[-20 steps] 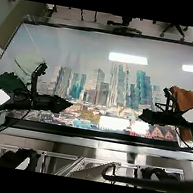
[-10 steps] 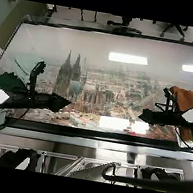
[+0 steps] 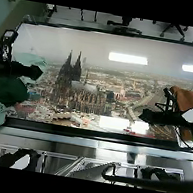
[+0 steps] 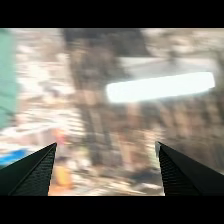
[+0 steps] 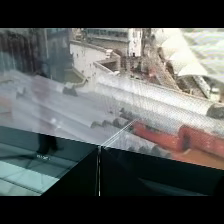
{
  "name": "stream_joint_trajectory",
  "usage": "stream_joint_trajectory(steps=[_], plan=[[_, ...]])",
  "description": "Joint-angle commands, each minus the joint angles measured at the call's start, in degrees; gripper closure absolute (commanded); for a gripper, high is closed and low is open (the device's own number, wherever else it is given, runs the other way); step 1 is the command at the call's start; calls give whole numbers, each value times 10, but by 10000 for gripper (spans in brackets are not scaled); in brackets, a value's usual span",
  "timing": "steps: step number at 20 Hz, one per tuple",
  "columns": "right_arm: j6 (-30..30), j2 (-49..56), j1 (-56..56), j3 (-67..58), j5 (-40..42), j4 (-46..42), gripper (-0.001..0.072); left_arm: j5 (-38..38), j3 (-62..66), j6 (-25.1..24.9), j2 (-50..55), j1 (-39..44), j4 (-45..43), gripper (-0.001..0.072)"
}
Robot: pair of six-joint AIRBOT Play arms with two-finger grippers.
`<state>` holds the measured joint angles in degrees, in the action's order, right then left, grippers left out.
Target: Fold the shirts.
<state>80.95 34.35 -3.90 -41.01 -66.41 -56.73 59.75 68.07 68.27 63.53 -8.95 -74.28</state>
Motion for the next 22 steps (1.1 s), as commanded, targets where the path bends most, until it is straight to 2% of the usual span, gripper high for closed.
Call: stream_joint_trajectory(steps=[1, 5, 9, 11, 12, 13, 14, 15, 22], plan=[[0, 0, 1, 0, 0, 0, 690, -28, 90, -13, 151, -56, -86, -3], [0, 0, 1, 0, 0, 0, 690, -18, 167, -13, 322, -84, -85, -2], [0, 0, 1, 0, 2, 0, 690, -28, 217, -13, 432, -84, -87, -2], [0, 0, 1, 0, 2, 0, 690, -10, 242, -5, 468, -84, -86, 0], [0, 0, 1, 0, 2, 0, 690, 10, 255, -1, 480, -84, -86, 126], [0, 0, 1, 0, 2, 0, 690, 33, 272, -1, 489, -82, -85, 383], [0, 0, 1, 0, 2, 0, 690, 53, 292, -2, 494, -78, -82, 610], [0, 0, 1, 0, 2, 0, 690, 66, 316, -4, 493, -74, -80, 689], [0, 0, 1, 0, 7, 0, 690, 175, 489, -4, 417, -8, 79, 690]])
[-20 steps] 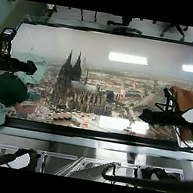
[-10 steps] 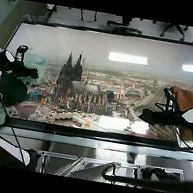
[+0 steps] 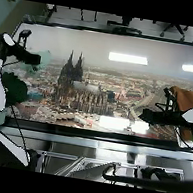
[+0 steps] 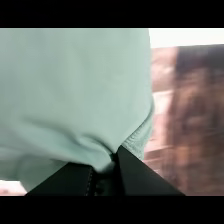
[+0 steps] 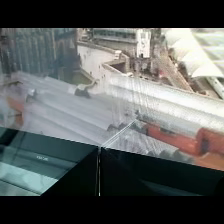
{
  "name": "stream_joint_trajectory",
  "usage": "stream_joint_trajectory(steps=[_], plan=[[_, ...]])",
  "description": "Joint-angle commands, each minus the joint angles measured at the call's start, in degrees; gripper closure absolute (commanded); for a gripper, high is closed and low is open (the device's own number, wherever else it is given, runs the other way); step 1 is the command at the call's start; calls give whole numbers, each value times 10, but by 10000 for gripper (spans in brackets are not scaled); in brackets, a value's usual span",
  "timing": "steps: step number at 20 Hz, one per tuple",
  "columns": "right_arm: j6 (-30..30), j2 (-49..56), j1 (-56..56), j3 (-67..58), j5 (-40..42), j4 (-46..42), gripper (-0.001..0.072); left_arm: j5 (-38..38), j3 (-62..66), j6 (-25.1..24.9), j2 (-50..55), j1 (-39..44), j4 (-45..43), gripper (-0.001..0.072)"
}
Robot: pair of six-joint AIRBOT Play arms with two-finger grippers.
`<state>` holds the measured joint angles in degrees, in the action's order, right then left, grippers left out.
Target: Fold the shirts.
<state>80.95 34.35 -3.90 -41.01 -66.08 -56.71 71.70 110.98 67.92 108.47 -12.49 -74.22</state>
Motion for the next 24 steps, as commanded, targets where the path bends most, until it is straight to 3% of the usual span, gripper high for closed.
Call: stream_joint_trajectory(steps=[1, 4, 8, 13, 14, 15, 16, 17, 18, 19, 20, 23, 24], plan=[[0, 0, 1, 0, 3, 0, 690, 66, 61, 0, -54, 41, 105, 690], [0, 0, 1, 0, 3, 0, 690, 82, 17, 0, -128, 96, 186, 690], [0, 0, 1, 0, -4, 5, 690, 89, -114, 2, -200, 205, 230, 689], [0, 1, 1, 0, -1, 7, 681, -5, -280, 9, -219, 375, 232, 686], [0, 1, 1, 0, -1, 7, 644, -32, -295, 19, -219, 399, 232, 685], [0, 1, 1, 0, -1, 14, 424, -54, -303, 24, -219, 418, 232, 685], [-7, 1, 1, 0, 3, 23, 284, -64, -303, 28, -219, 429, 232, 684], [-20, 2, 1, 0, 4, 36, 279, -70, -302, 32, -219, 437, 233, 683], [-22, 3, 1, 0, 9, 50, 278, -62, -297, 33, -219, 439, 232, 515], [-23, 7, 1, 0, 12, 71, 278, -52, -292, 48, -219, 438, 232, 164], [-39, 13, 1, 0, 13, 94, 278, -38, -286, 69, -219, 433, 232, 89], [-94, 46, 1, 0, 12, 145, 269, 33, -273, 92, -219, 401, 232, 89], [-103, 60, 1, 0, 12, 148, 230, 60, -273, 96, -219, 382, 230, 89]])
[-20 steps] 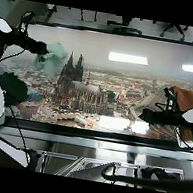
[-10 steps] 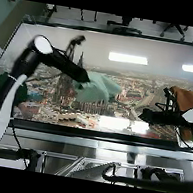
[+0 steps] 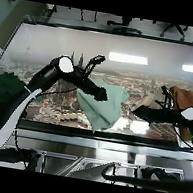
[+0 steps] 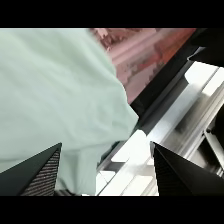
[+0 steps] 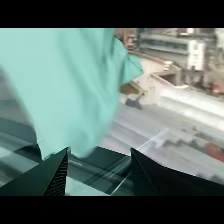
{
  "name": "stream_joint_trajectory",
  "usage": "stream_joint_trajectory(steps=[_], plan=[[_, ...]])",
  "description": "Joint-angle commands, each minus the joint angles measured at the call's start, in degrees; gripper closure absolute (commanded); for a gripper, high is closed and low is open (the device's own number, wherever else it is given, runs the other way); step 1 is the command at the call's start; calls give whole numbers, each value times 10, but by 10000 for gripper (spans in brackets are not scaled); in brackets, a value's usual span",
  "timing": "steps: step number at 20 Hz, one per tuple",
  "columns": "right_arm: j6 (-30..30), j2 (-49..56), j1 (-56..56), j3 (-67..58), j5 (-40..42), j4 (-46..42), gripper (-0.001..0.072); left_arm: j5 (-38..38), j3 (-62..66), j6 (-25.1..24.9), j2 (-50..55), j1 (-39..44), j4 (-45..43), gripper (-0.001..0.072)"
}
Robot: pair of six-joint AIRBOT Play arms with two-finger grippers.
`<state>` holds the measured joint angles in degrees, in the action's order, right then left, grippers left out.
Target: Fold the shirts.
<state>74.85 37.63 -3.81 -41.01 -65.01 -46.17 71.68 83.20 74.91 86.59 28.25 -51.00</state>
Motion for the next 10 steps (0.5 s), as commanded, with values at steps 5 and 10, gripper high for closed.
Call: stream_joint_trajectory(steps=[5, 10], plan=[[-100, 106, 9, 0, 8, 70, 115, 107, -82, 46, -15, -109, -1, 115], [-158, 202, 86, 0, 87, 122, 115, -54, -285, 46, -79, -72, 26, 115]])
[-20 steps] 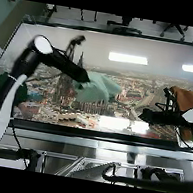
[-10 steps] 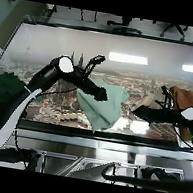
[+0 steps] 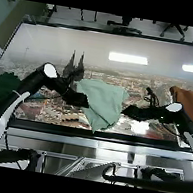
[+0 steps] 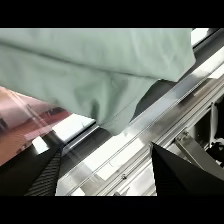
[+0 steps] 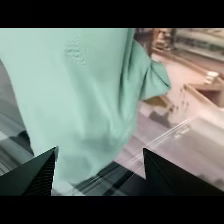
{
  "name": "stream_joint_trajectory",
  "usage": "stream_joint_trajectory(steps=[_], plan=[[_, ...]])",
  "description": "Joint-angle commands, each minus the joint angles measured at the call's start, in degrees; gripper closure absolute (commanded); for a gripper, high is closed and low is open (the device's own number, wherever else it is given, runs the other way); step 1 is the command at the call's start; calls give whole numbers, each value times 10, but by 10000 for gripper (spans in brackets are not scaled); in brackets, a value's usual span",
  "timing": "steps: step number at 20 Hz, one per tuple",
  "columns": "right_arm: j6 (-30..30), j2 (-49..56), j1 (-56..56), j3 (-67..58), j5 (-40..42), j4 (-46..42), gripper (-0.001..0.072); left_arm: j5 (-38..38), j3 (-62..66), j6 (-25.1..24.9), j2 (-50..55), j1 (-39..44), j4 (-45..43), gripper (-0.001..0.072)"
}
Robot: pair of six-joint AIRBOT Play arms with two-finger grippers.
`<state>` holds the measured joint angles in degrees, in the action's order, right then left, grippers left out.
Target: Fold the shirts.
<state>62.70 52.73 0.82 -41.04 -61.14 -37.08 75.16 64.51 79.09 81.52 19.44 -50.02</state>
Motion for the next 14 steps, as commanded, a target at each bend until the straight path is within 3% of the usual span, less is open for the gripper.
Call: stream_joint_trajectory(steps=[1, 4, 5, 6, 9, 10, 11, 14], plan=[[-43, 69, 56, 0, 71, 39, 115, -145, -131, 5, -31, 38, 32, 114], [-74, 113, 74, -9, 97, 84, 127, -276, -189, 4, -31, 99, 72, 114], [-84, 118, 73, -15, 97, 97, 209, -300, -198, 4, -31, 111, 71, 114], [-99, 119, 73, -22, 97, 104, 328, -310, -202, 4, -31, 119, 71, 114], [-100, 118, 73, -40, 94, 104, 356, -308, -207, 5, -25, 122, 59, 114], [-100, 118, 73, -40, 91, 104, 453, -309, -207, 5, -18, 122, 61, 114], [-101, 119, 73, -40, 85, 104, 483, -308, -207, 5, -8, 122, 63, 114], [-100, 119, 73, -40, 71, 103, 487, -315, -205, 2, 28, 143, 83, 115]])
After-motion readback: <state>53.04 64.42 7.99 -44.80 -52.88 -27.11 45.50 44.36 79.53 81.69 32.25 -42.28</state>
